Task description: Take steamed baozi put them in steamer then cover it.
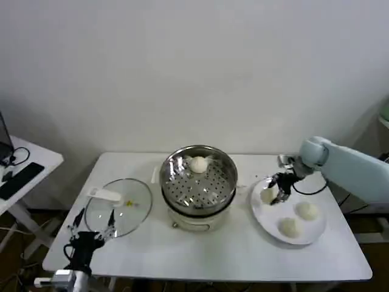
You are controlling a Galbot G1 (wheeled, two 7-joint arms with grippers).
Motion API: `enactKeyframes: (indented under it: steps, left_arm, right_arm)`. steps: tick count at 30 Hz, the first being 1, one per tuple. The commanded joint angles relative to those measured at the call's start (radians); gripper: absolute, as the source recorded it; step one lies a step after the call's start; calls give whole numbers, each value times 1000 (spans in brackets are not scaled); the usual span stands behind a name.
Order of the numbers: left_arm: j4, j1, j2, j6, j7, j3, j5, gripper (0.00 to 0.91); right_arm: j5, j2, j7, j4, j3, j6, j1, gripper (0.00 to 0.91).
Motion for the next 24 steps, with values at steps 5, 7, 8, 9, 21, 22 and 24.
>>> enactKeyframes:
  steps: [5, 7, 8, 9, 21, 22, 24]
  left_arm:
    - [-2, -11, 7, -1, -1, 12, -2, 907]
    - [-5, -15, 7, 2, -2, 14, -5, 907]
    - [-6, -17, 7, 3, -3, 15, -6, 907]
    - [-7, -18, 7, 5, -3, 16, -7, 907]
    - [-38, 13, 11, -2, -8, 2, -22, 907]
    - [-41, 15, 11, -2, -8, 1, -22, 907]
    - [-47, 17, 10, -1, -8, 1, -22, 907]
  right_arm:
    - [479, 164, -25, -14, -344, -39, 503, 715]
    - [500, 200, -17, -8, -347, -46, 508, 715]
    - [509, 220, -12, -6, -346, -49, 506, 715]
    - [516, 233, -7, -5, -342, -55, 499, 715]
    - [519, 467, 67, -21, -222, -101, 345, 715]
    - [515, 485, 74, -29, -212, -103, 323, 715]
    - [499, 506, 78, -40, -196, -103, 294, 715]
